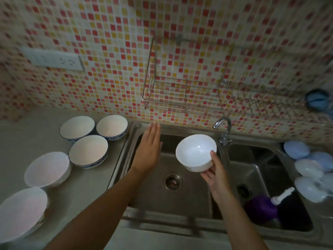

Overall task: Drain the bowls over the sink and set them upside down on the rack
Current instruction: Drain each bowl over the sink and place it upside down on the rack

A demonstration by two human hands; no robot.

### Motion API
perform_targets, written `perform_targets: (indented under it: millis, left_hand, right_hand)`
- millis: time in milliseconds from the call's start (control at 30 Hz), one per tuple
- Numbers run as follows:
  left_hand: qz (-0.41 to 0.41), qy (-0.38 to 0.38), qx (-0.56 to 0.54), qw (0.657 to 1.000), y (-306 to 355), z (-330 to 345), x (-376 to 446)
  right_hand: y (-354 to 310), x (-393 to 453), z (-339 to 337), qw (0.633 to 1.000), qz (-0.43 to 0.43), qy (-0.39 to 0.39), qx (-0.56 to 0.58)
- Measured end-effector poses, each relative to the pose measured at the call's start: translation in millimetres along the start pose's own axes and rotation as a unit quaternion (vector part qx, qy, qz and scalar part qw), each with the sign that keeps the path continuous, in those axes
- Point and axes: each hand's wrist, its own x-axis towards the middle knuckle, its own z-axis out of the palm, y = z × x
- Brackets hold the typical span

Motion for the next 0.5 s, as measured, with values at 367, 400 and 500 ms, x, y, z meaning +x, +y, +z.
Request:
perform_targets:
  millis: [367, 400, 500]
  left_hand:
    - [0.011, -0.02, 0.134, 0.991, 39, -32, 124]
    - [0.006, -0.022, 0.145, 0.989, 38, -29, 127]
    - [0.001, -0.006, 0.156, 0.988, 36, -22, 129]
  right_hand:
    - [-103, 2, 23, 0.985, -0.002, -0.103, 0.136]
    - [-110, 4, 25, 0.984, -0.011, -0.11, 0.138]
    - [-132, 12, 32, 0.981, -0.039, -0.122, 0.143]
